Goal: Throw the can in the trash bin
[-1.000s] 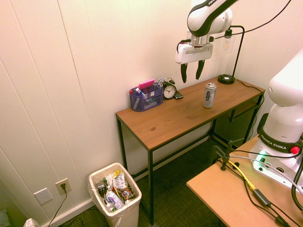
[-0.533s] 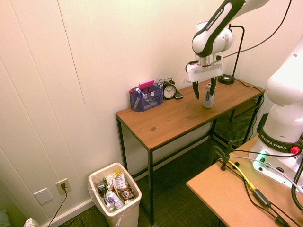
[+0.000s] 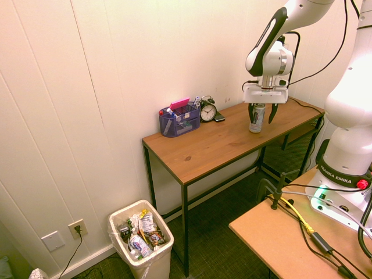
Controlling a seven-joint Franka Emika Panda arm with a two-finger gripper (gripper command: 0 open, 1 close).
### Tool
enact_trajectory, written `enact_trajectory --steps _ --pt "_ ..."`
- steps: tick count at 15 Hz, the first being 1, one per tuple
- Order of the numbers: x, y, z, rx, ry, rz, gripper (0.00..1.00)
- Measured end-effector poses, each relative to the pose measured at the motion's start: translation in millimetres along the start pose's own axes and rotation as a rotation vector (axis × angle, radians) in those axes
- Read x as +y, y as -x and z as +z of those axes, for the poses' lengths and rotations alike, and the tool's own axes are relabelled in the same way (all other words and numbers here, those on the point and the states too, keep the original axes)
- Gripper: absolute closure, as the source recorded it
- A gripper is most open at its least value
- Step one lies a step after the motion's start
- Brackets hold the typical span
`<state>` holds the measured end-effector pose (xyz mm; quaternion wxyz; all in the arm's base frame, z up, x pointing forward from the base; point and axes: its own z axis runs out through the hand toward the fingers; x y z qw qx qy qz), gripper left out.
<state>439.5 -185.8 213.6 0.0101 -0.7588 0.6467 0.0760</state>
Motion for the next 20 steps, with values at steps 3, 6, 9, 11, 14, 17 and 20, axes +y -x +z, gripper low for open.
enact_trajectory --steps 3,6,9,11,14,17,20 --pt "-14.9 -2.4 -1.3 -0.003 -0.009 0.0 1.0" --pt "-34.4 1.1 -2.0 0.007 -0.008 -0.01 1.0" --pt "-40.2 -1.4 -1.3 0.005 0.001 -0.004 1.0" --pt "-40.8 -3.5 1.8 -0.001 0.012 -0.002 1.0" --pt "-42.7 -5.0 5.6 -0.004 0.022 -0.001 1.0" --pt "-44.3 -3.1 5.4 -0.007 0.027 -0.005 1.0" --pt "-46.5 -0.7 4.4 -0.013 0.034 -0.008 1.0"
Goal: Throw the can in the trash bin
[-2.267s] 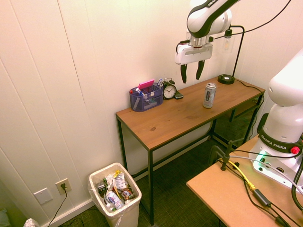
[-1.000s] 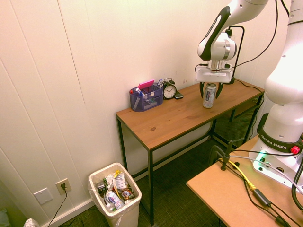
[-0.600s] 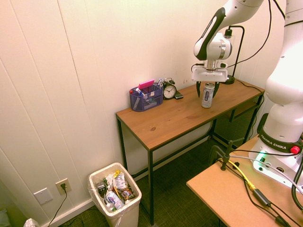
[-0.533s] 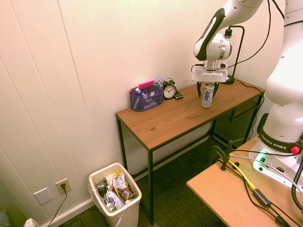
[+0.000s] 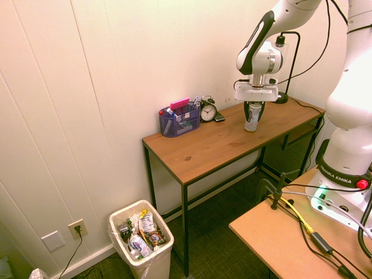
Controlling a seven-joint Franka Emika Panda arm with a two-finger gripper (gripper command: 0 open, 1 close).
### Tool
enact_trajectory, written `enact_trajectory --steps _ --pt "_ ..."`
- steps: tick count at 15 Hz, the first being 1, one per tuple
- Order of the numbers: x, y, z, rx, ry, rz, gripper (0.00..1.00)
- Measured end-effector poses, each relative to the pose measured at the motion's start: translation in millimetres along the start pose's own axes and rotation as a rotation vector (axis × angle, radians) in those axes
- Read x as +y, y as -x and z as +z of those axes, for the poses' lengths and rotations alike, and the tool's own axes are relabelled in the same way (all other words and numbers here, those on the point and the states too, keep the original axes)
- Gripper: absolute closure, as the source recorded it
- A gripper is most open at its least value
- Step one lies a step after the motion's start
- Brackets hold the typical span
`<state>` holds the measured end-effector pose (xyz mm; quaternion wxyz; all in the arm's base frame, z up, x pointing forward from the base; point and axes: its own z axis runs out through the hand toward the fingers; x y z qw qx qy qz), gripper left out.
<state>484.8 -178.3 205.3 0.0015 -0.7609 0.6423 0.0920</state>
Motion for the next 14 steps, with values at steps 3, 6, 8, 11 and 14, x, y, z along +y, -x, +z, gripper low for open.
enact_trajectory --steps 3,6,8,11,14 --pt "-3.5 0.3 -8.0 -0.006 -0.006 -0.011 1.0" --pt "-15.7 35.5 -67.1 -0.026 -0.093 -0.131 1.0" --pt "-30.1 106.0 -131.3 -0.009 -0.157 -0.25 1.0" --pt "-20.2 265.9 -217.4 0.059 -0.187 -0.399 1.0" --pt "12.3 434.0 -262.1 0.11 -0.21 -0.531 1.0"
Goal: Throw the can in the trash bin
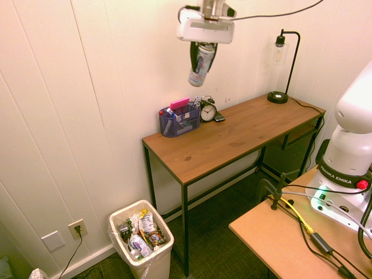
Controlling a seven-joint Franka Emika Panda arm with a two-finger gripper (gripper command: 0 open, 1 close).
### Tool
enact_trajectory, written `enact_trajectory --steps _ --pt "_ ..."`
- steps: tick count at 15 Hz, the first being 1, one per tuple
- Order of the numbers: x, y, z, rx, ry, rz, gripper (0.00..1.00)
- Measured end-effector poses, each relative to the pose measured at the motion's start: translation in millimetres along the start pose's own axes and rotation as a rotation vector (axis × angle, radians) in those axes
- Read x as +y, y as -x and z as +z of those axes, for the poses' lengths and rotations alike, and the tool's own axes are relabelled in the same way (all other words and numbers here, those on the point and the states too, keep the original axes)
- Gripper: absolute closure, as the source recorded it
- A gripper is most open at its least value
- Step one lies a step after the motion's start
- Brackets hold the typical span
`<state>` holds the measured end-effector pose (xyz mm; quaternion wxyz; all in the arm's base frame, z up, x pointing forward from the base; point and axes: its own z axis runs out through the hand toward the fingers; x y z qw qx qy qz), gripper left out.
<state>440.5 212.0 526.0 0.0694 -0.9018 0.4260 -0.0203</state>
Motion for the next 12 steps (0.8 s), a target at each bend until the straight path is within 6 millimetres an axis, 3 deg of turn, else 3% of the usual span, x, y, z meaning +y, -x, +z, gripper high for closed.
enact_trajectory --steps 1,2,7,8,10,12 --pt "-18.4 34.7 -3.2 0.018 0.005 -0.027 1.0" --pt "-37.9 56.0 1.6 0.028 0.015 -0.044 1.0" --pt "-127.3 101.5 63.6 -0.028 0.113 -0.108 1.0" --pt "-139.0 111.8 72.6 -0.037 0.129 -0.122 0.0" --pt "-151.2 125.2 83.9 -0.048 0.164 -0.138 0.0" --pt "-157.2 123.5 85.5 -0.046 0.169 -0.132 0.0"
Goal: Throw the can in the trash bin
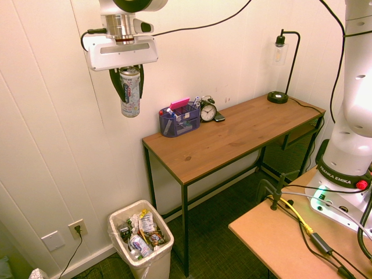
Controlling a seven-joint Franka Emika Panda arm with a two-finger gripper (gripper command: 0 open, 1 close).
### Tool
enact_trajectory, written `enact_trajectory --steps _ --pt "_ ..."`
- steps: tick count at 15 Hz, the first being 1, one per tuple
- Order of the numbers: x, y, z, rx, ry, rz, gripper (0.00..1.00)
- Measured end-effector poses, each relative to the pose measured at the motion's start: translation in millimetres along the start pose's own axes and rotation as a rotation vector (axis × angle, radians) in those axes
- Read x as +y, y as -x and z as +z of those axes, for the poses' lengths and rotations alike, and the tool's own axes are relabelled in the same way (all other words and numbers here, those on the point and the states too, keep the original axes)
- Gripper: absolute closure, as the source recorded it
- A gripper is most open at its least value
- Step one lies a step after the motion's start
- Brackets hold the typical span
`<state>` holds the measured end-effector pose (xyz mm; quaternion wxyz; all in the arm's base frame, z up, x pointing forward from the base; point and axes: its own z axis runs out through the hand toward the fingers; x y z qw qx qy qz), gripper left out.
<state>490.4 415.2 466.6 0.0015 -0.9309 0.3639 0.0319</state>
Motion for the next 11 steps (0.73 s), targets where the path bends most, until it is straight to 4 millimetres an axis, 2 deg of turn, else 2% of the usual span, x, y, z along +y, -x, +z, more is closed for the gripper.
enact_trajectory --steps 4,8,9,10,11 --pt "-1.4 -13.8 -4.2 -0.005 -0.01 0.024 0.0" --pt "-2.4 -33.4 -18.7 -0.048 -0.05 0.031 0.0" --pt "-0.4 -47.5 -21.3 -0.055 -0.06 0.044 0.0" --pt "5.1 -71.1 -22.8 -0.058 -0.069 0.069 0.0" --pt "16.5 -106.2 -20.6 -0.059 -0.078 0.102 0.0"
